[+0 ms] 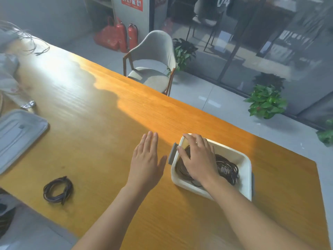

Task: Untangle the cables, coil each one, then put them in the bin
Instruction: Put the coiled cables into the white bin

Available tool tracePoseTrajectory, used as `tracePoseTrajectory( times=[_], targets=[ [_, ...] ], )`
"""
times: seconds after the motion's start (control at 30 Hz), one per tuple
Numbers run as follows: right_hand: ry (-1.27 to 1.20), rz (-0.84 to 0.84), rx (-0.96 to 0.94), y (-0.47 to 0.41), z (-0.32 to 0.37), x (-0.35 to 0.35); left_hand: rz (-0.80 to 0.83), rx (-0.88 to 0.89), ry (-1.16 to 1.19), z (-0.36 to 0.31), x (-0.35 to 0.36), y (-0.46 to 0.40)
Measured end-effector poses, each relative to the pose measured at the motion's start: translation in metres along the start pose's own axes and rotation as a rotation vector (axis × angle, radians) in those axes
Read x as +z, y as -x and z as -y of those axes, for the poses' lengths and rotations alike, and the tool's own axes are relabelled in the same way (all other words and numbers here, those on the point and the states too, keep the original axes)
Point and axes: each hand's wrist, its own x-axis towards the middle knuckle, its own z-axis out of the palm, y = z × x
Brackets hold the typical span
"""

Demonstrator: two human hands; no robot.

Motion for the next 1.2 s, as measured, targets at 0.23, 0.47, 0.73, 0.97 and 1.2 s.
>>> tracePoseTrajectory(
  times=[0.23,0.47,0.73,0.97,1.2],
  targets=[
    [-0.075,0.273,-0.308,-0.006,0.096,0.055,-0.045,-0.323,-0.009,0.112,-0.034,0.060],
    [-0.058,0.448,-0.440,0.001,0.171,0.113,-0.059,-0.668,-0.064,0.219,-0.044,0.127],
    [-0.059,0.575,-0.466,0.003,0.212,0.145,-0.028,-0.839,0.011,0.270,-0.028,0.149],
    [-0.091,0.612,-0.446,-0.002,0.222,0.146,-0.143,-0.781,0.123,0.286,-0.021,0.149],
    [-0.142,0.643,-0.402,-0.002,0.217,0.147,-0.177,-0.630,0.184,0.281,-0.017,0.141]
  ],
)
